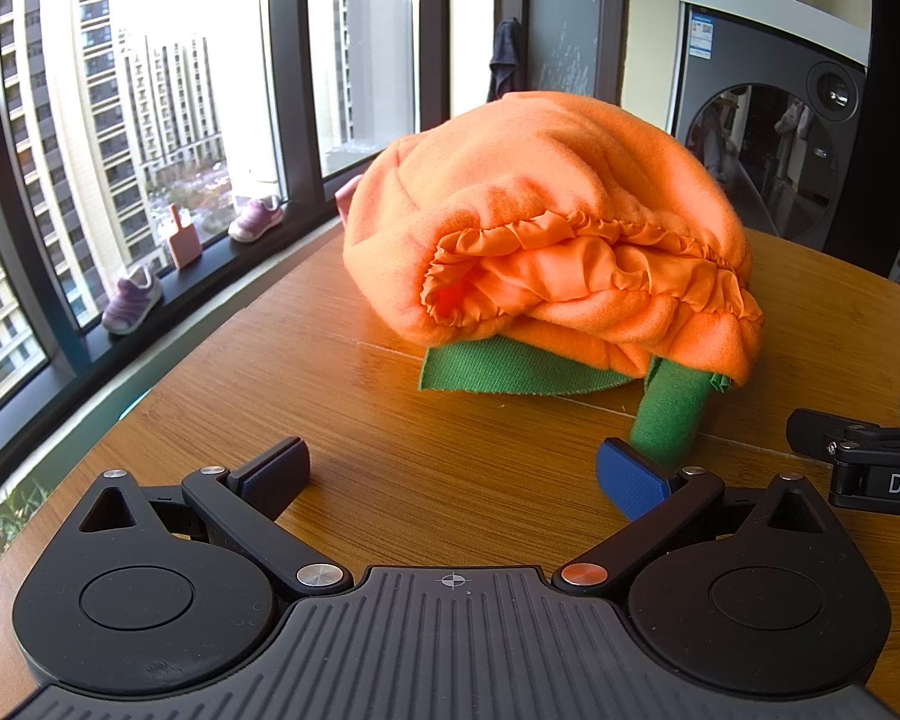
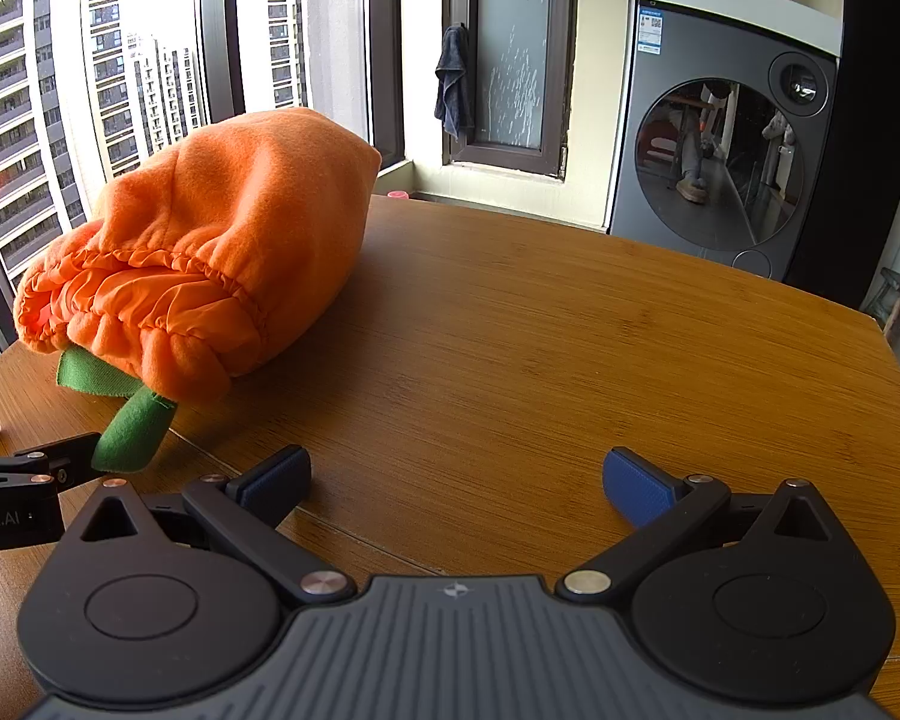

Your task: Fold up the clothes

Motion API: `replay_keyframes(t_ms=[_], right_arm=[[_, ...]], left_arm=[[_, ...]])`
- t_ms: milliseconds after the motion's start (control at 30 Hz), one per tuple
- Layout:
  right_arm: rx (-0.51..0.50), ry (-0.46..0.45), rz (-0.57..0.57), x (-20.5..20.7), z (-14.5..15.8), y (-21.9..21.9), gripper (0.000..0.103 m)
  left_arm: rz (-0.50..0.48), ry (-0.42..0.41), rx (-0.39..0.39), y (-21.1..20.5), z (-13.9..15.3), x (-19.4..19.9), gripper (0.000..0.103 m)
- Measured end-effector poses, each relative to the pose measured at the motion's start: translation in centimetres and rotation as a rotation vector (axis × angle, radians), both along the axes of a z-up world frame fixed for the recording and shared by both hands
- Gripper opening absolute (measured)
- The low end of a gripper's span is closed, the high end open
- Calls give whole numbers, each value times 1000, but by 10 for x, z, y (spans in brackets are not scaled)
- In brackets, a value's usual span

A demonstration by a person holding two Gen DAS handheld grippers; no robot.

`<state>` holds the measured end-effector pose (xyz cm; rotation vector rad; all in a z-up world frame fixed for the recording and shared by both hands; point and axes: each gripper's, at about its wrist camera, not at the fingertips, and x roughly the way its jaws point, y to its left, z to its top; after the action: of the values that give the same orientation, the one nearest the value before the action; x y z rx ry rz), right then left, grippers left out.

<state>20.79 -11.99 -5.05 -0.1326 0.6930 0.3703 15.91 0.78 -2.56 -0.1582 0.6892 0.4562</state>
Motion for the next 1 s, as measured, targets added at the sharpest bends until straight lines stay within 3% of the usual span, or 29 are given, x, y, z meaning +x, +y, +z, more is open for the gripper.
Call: replay_keyframes(t_ms=[1000], right_arm=[[0,0,0,0,1,-1,103]], left_arm=[[3,-2,-5,4,-1,4,103]])
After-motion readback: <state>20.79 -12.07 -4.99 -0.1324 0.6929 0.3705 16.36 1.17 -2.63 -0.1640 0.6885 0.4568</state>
